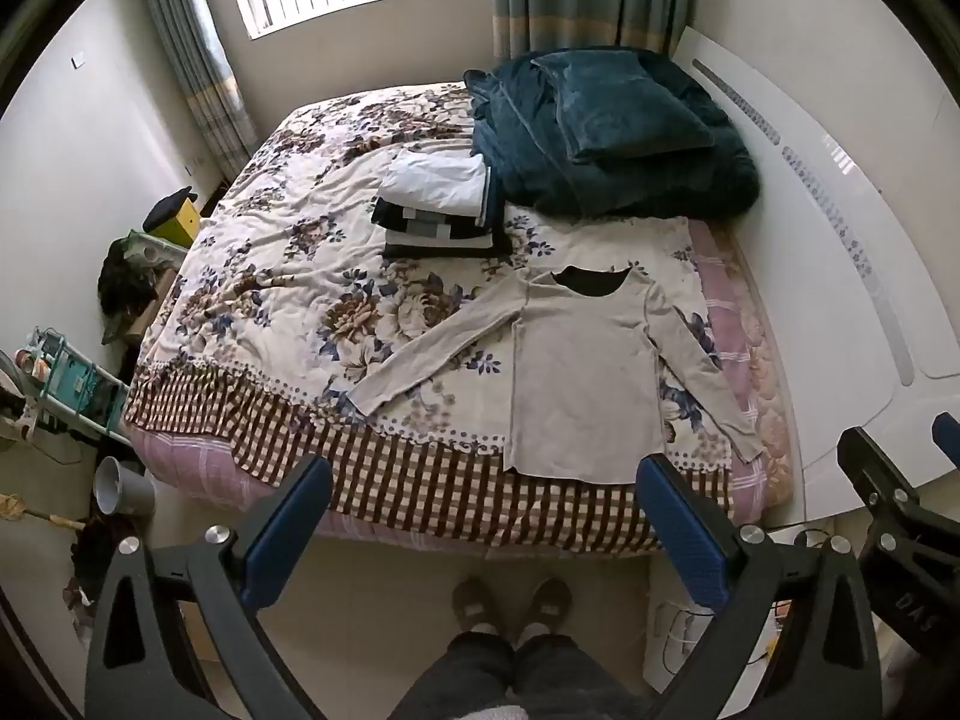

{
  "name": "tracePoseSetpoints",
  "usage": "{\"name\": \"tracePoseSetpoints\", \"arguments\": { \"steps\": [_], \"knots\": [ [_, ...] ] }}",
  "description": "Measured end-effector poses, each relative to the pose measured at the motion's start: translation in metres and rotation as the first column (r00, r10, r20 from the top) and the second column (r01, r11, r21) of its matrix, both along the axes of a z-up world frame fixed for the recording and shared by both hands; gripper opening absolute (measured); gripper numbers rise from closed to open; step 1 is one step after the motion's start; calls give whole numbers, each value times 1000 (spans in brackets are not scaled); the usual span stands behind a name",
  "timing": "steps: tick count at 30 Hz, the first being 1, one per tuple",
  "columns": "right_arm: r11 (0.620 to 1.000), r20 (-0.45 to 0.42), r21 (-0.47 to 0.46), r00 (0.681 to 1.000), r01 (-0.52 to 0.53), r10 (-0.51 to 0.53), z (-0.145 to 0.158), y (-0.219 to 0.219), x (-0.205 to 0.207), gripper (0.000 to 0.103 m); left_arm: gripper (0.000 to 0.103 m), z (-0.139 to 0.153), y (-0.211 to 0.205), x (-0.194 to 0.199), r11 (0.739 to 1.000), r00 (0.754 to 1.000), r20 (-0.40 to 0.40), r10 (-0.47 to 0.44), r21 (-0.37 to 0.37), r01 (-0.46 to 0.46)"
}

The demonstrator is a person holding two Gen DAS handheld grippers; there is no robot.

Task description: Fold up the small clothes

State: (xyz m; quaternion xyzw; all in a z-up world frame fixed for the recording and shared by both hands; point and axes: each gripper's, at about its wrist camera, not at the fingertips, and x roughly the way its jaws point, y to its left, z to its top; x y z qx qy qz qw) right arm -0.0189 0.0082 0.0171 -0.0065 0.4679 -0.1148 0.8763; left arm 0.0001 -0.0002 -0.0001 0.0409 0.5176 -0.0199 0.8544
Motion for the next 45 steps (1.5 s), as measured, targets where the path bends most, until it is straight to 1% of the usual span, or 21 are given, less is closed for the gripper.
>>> {"name": "tracePoseSetpoints", "arguments": {
  "steps": [11,27,38,45],
  "knots": [
    [1000,5,2,1000,0,0,3,0,-1,103,103,0,0,0,1000,1000,16,-1,-8,1],
    [1000,-2,-4,1000,-4,4,4,3,2,103,103,0,1,0,1000,1000,17,1,-16,0],
    [1000,-2,-5,1000,-3,3,11,9,-1,103,103,-1,1,0,1000,1000,16,-2,-18,2],
    [1000,-5,-3,1000,-6,6,7,11,1,103,103,-1,1,0,1000,1000,15,-1,-18,1]
  ]
}}
